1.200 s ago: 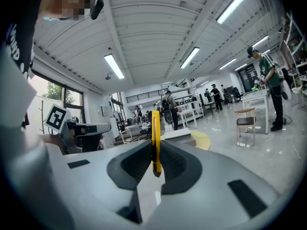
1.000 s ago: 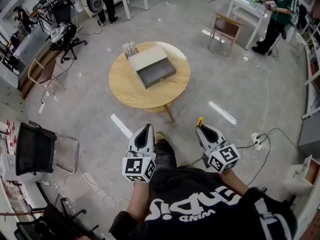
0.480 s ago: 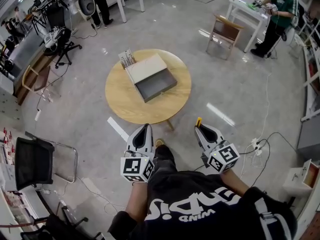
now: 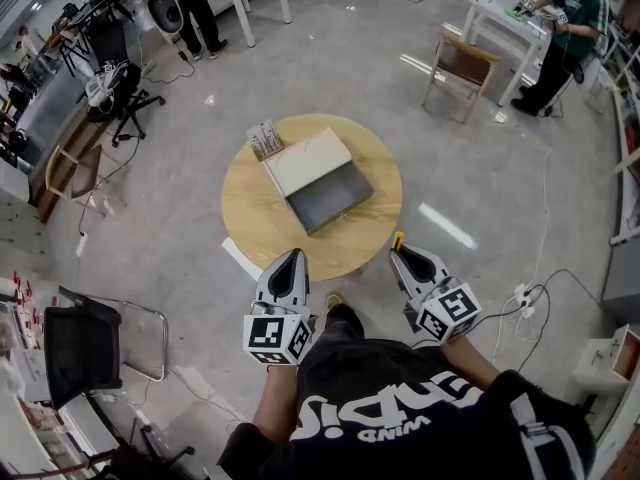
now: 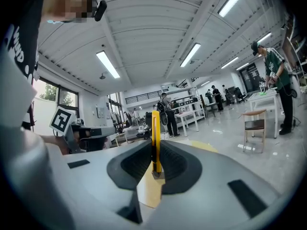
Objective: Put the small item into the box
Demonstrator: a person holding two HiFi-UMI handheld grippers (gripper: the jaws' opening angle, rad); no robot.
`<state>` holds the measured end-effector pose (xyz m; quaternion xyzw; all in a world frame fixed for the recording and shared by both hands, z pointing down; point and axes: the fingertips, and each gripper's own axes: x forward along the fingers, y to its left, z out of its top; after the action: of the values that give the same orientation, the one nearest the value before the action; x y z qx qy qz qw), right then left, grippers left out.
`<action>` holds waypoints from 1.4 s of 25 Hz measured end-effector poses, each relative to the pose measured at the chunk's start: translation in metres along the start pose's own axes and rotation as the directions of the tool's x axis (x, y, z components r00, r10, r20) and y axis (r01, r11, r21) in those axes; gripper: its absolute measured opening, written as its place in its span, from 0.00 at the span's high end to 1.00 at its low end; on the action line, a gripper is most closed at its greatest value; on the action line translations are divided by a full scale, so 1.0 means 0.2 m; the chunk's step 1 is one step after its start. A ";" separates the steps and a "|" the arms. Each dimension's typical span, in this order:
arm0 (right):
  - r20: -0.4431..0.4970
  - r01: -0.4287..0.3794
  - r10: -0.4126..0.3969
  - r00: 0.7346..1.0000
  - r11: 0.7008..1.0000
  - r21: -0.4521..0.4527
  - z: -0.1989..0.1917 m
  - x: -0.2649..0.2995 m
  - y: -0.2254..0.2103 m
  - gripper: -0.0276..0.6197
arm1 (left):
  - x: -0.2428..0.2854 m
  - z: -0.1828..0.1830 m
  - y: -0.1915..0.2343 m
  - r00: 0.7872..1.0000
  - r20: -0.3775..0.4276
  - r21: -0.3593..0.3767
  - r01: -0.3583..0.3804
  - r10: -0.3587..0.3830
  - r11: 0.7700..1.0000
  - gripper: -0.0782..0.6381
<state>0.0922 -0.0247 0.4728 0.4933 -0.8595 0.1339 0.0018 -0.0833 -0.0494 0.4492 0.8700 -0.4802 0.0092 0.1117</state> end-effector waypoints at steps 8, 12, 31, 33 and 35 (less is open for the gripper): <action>0.030 0.043 -0.042 0.999 0.999 -0.023 0.11 0.31 -0.05 0.89 | 0.23 0.09 0.17 0.996 -0.022 0.028 0.090 -0.090 0.996 0.88; 0.032 0.059 -0.058 0.998 0.998 -0.032 0.15 0.40 -0.09 0.89 | 0.32 0.13 0.22 0.993 -0.023 0.023 0.114 -0.113 0.993 0.88; -0.089 -0.115 0.101 0.991 0.980 -0.165 0.23 0.76 -0.37 0.89 | 0.63 0.17 0.25 1.000 -0.001 -0.014 0.022 -0.022 1.000 0.88; -0.127 -0.142 0.119 0.985 0.971 -0.190 0.20 0.82 -0.37 0.89 | 0.65 0.17 0.26 1.000 -0.001 -0.017 0.012 -0.012 1.000 0.88; -0.164 -0.172 0.138 0.977 0.961 -0.216 0.15 0.87 -0.38 0.89 | 0.66 0.17 0.27 1.000 -0.004 -0.022 0.002 -0.002 1.000 0.88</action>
<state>0.0700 -0.2157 0.4844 0.4094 -0.9028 0.0700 0.1118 -0.0611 -0.1946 0.4424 0.8692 -0.4791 0.0054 0.1220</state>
